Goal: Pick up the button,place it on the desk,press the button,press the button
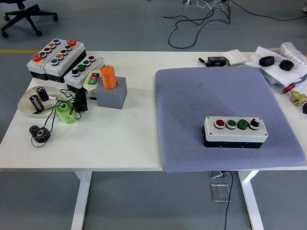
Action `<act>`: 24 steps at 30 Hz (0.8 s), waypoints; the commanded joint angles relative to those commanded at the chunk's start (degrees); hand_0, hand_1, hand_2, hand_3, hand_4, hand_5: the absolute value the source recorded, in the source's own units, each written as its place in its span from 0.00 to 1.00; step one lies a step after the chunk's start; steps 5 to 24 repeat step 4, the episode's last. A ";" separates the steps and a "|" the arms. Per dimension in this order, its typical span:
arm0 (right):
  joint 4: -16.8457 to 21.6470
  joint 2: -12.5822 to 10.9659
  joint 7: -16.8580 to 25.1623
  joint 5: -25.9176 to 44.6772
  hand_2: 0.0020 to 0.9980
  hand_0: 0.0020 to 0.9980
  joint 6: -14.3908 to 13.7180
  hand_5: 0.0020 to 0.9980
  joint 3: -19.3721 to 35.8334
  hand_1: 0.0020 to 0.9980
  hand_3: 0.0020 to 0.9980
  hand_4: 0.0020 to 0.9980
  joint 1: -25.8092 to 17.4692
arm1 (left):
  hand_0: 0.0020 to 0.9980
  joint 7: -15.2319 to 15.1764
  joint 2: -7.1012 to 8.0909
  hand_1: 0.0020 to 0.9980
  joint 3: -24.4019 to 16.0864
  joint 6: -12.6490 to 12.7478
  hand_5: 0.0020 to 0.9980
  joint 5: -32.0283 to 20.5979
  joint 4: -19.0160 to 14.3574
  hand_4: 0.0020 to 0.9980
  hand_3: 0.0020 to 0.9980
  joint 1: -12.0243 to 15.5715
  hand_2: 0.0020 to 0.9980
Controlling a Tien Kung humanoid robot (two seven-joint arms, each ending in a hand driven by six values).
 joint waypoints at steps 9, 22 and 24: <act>-0.06 -0.01 0.00 -0.03 0.77 0.74 -0.07 0.74 0.22 0.74 0.77 0.69 -0.28 | 0.60 0.26 -0.02 0.52 -0.61 -0.14 0.98 1.11 -0.05 0.27 0.47 0.12 0.51; -0.06 -0.01 0.00 -0.03 0.77 0.74 -0.07 0.74 0.22 0.74 0.77 0.69 -0.28 | 0.60 0.26 -0.02 0.52 -0.61 -0.14 0.98 1.11 -0.05 0.27 0.47 0.12 0.51; -0.06 -0.01 0.00 -0.03 0.77 0.74 -0.07 0.74 0.22 0.74 0.77 0.69 -0.28 | 0.60 0.26 -0.02 0.52 -0.61 -0.14 0.98 1.11 -0.05 0.27 0.47 0.12 0.51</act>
